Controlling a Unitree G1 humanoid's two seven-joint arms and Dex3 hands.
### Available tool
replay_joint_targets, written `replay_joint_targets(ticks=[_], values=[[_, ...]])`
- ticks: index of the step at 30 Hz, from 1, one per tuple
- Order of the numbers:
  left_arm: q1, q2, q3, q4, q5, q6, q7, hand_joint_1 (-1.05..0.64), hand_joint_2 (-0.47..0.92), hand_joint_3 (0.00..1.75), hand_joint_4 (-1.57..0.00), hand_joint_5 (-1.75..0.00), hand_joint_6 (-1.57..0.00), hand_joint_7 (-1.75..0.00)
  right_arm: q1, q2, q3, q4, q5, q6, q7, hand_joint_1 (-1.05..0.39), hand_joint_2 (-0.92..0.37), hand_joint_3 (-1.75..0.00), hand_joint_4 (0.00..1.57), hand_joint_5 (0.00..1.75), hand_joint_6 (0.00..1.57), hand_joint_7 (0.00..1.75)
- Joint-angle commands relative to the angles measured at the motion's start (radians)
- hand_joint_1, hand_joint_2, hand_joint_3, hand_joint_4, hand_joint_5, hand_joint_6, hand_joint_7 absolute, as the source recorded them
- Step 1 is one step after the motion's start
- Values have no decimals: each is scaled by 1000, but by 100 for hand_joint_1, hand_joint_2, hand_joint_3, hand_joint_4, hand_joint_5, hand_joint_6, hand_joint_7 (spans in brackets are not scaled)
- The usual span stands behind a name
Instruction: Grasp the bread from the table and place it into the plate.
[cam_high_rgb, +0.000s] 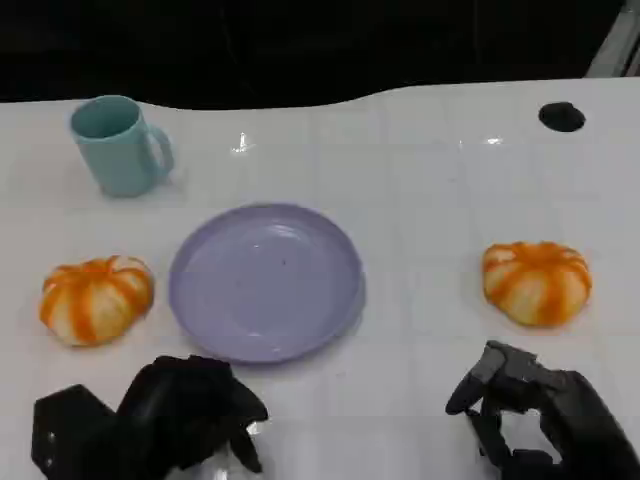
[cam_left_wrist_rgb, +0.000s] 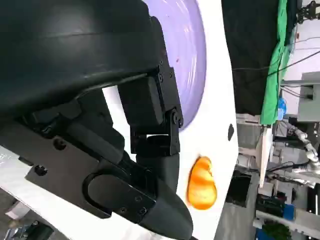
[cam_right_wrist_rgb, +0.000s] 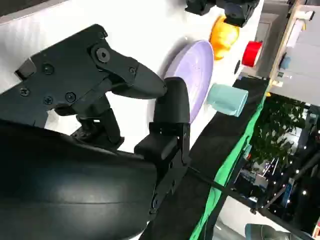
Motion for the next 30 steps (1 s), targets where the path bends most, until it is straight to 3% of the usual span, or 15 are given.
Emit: replay_joint_targets(ticks=[1,28,30], values=[[9,15,8,-13,-9,0,-1,-105,79,0,-149,-94,-157,-48,11,-17,-14,-23,-8,17,-8,-35,-60,-97,79,175,72,142],[11,14,6,-21,-7,9,2,-105,79,0,-149,-94,-157,-49,13,-13,-15,-29,-19,14,-17,-35,-60,-95,78,175,72,140],[10,14,6,-21,-6,11,3,-105,79,0,-149,-94,-157,-50,11,-8,-20,-29,-13,18,-23,-33,-62,-93,74,173,72,132]])
